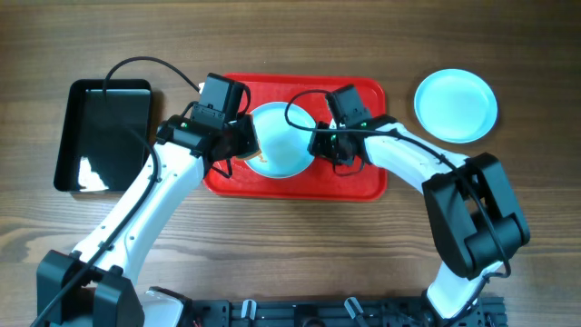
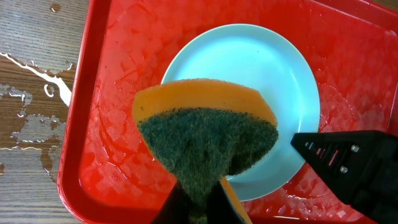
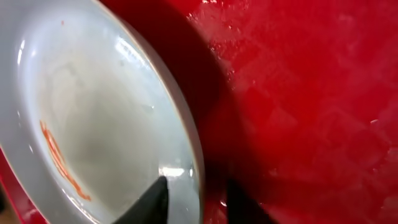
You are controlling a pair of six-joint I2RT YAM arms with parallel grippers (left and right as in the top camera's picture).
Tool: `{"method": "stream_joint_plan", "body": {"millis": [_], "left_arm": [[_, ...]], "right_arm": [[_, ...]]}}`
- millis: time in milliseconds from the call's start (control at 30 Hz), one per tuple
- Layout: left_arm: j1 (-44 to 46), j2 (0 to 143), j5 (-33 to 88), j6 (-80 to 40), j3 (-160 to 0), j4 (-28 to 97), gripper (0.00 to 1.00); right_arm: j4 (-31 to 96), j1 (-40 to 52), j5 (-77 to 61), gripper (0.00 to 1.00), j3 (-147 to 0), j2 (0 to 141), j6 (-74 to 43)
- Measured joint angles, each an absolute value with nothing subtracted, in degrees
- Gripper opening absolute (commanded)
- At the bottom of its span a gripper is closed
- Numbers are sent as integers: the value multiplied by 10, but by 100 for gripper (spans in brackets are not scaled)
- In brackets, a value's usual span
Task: Clean dirty plates on tray and stack at the side
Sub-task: 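Drag the last plate toward the tray center with the right gripper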
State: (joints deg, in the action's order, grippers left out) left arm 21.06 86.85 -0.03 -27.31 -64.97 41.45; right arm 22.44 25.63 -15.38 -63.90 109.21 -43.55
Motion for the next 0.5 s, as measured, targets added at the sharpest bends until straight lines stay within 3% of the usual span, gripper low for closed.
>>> {"method": "stream_joint_plan", "body": {"millis": [100,200,267,500], "left_arm": [[211,868,0,-273,-650,415,4],[211,868,0,-273,-650,414,4],[211,868,0,-273,-650,414,4],[211,868,0,-273,-650,414,4]], "right_arm": [[261,255,-152,42,-655,1092,-418],[283,249,-159,61,-682,1093,-375],[284,243,-163,66,-702,1093,-338],[249,224,-140,58,-726,1093,-227]]}}
